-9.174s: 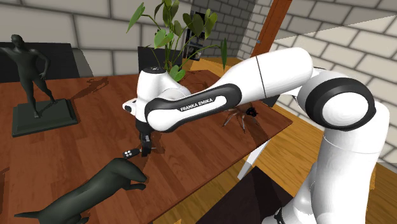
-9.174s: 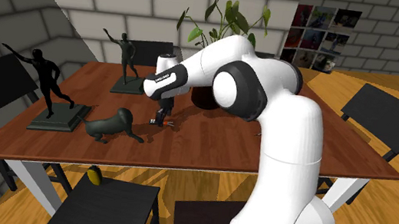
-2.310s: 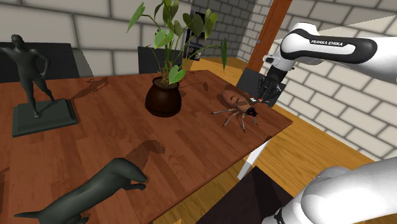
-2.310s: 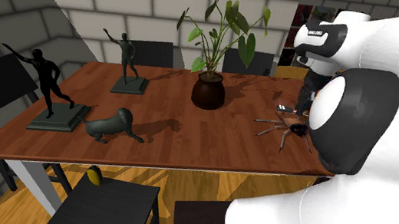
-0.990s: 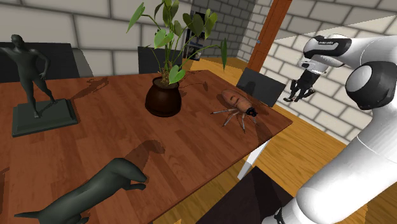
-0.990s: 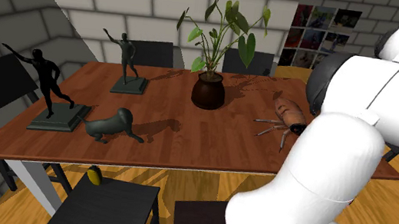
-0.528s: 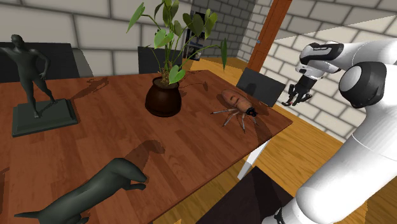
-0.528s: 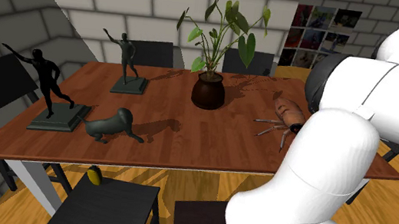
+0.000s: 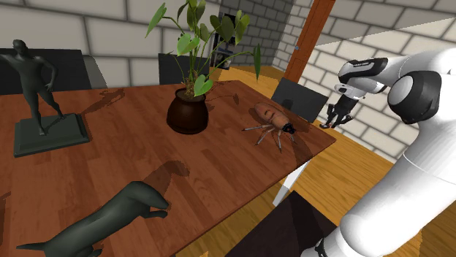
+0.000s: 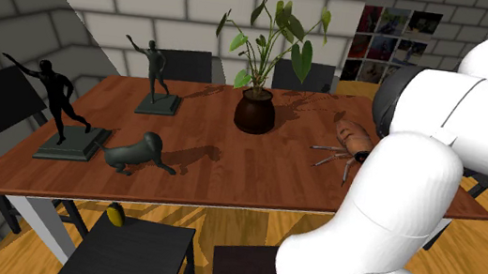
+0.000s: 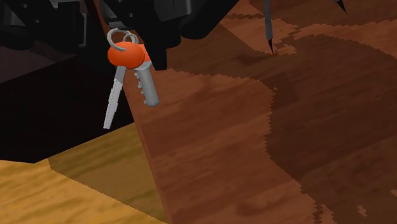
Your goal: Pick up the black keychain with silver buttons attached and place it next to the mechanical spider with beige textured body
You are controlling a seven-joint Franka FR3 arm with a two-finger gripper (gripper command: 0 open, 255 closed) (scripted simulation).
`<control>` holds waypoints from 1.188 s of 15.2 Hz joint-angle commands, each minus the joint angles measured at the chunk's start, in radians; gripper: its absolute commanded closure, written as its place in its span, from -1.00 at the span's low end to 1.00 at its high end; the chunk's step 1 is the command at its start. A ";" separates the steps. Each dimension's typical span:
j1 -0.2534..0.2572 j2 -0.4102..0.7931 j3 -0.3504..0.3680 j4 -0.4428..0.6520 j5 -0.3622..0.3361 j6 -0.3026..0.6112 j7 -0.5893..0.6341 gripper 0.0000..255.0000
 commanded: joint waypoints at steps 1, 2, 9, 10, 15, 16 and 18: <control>-0.001 0.009 0.001 -0.018 0.007 0.024 -0.005 1.00; -0.002 0.012 0.001 -0.028 0.010 0.037 -0.008 1.00; -0.006 0.043 0.005 -0.092 0.038 0.123 -0.031 1.00; -0.007 0.049 0.005 -0.101 0.043 0.135 -0.035 1.00; -0.014 0.080 0.011 -0.139 0.070 0.194 -0.056 1.00; -0.015 0.086 0.013 -0.145 0.077 0.205 -0.061 1.00; -0.018 0.101 0.016 -0.158 0.090 0.228 -0.071 1.00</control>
